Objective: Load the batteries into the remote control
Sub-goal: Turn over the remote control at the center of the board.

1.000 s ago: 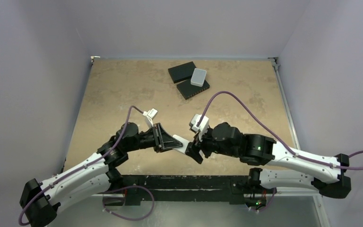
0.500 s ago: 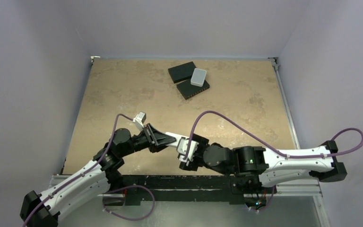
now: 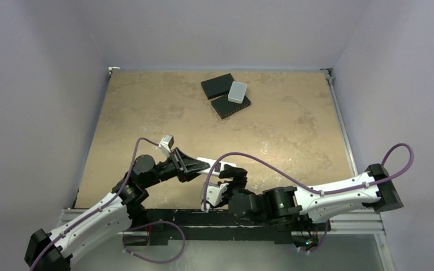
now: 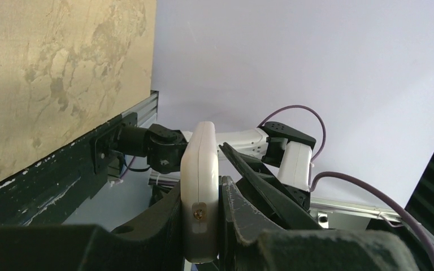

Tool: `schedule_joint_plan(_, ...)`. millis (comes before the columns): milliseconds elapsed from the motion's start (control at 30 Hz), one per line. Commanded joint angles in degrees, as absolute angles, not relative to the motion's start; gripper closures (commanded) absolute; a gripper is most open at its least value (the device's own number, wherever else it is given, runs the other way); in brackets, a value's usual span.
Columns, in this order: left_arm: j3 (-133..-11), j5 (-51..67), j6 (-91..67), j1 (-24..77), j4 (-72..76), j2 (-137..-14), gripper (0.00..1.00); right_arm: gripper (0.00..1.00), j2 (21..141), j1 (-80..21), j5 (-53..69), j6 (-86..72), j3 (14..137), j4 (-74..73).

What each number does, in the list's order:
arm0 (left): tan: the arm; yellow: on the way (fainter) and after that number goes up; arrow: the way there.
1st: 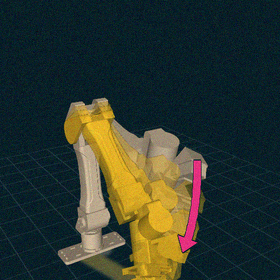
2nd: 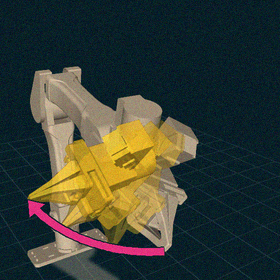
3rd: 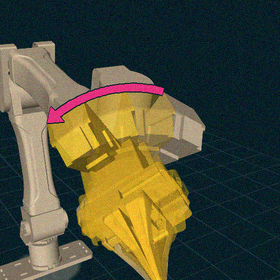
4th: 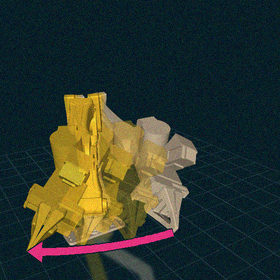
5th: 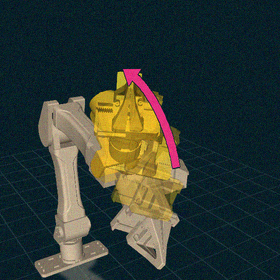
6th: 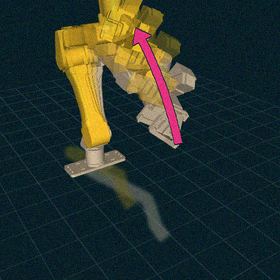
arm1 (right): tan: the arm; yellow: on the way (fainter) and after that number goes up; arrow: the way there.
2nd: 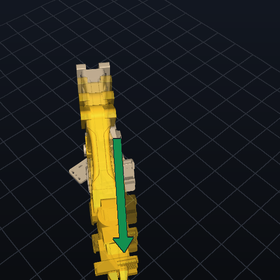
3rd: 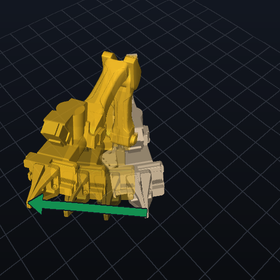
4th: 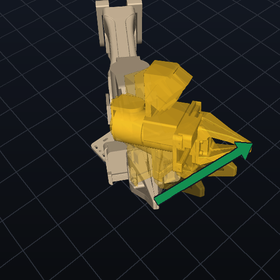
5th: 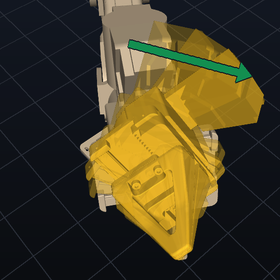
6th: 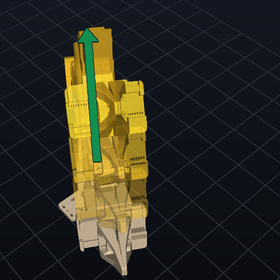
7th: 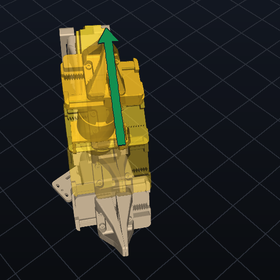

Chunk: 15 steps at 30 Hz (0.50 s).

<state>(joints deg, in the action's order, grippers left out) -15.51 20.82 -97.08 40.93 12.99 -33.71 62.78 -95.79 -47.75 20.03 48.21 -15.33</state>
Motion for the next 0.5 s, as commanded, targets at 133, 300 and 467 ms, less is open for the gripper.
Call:
schedule_joint_plan(133,-15.1,23.3,-99.3,40.5,18.2,-32.7,1.00,0.36,65.4,-96.4,-62.1,28.5,47.2,-6.1)
schedule_joint_plan(300,-15.1,23.8,-99.3,40.5,18.4,-32.6,1.00,0.52,66.3,-96.4,-63.9,29.4,47.5,-4.5)
schedule_joint_plan(467,-15.0,24.3,-99.3,40.6,18.9,-33.0,1.00,0.69,66.9,-96.5,-64.0,29.0,47.7,-4.6)
